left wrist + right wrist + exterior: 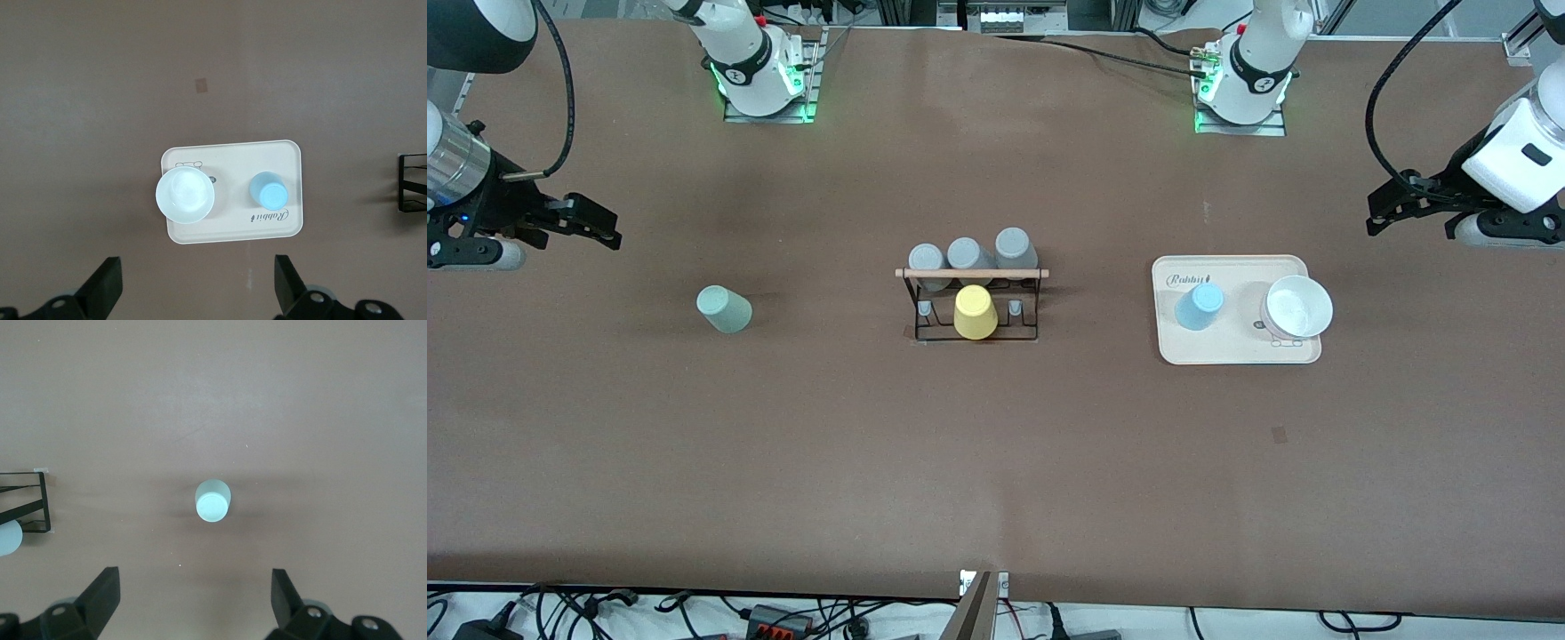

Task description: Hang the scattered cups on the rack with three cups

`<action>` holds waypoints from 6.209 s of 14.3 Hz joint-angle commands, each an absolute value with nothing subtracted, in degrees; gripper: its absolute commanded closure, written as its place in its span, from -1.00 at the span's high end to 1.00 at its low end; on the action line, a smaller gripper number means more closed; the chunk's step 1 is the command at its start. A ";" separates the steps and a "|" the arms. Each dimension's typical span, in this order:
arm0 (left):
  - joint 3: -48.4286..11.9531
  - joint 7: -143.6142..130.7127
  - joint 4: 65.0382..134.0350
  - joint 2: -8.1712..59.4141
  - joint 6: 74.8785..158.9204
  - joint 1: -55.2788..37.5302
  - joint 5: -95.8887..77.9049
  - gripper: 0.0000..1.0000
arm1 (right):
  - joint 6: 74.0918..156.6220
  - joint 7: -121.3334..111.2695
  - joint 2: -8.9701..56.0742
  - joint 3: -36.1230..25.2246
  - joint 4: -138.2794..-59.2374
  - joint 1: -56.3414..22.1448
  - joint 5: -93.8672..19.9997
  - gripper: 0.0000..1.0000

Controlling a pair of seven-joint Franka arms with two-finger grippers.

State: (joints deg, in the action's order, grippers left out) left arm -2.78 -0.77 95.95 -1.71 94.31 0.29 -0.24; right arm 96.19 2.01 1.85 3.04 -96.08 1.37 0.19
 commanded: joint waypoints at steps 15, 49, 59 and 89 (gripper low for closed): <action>-2.81 -0.26 95.45 -1.58 93.78 0.44 0.62 1.00 | 95.36 2.99 1.85 3.16 -95.27 1.49 -0.44 1.00; -2.90 -0.36 93.44 2.28 86.95 -0.09 -0.35 1.00 | 95.36 2.73 2.02 3.16 -95.27 1.58 -0.53 1.00; -6.59 -1.14 108.95 6.68 103.92 -5.10 -0.35 1.00 | 95.27 3.08 2.02 3.16 -95.27 1.67 -0.53 1.00; -9.40 -3.96 132.89 15.30 152.84 -4.48 0.62 -0.39 | 93.70 2.90 2.11 2.90 -95.19 2.38 -0.09 1.00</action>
State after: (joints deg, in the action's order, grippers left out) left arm -9.10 -3.84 132.76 18.42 153.15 -4.94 -0.24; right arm 95.59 2.27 2.18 2.68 -96.08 2.14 0.19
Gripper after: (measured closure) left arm 0.300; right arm 0.000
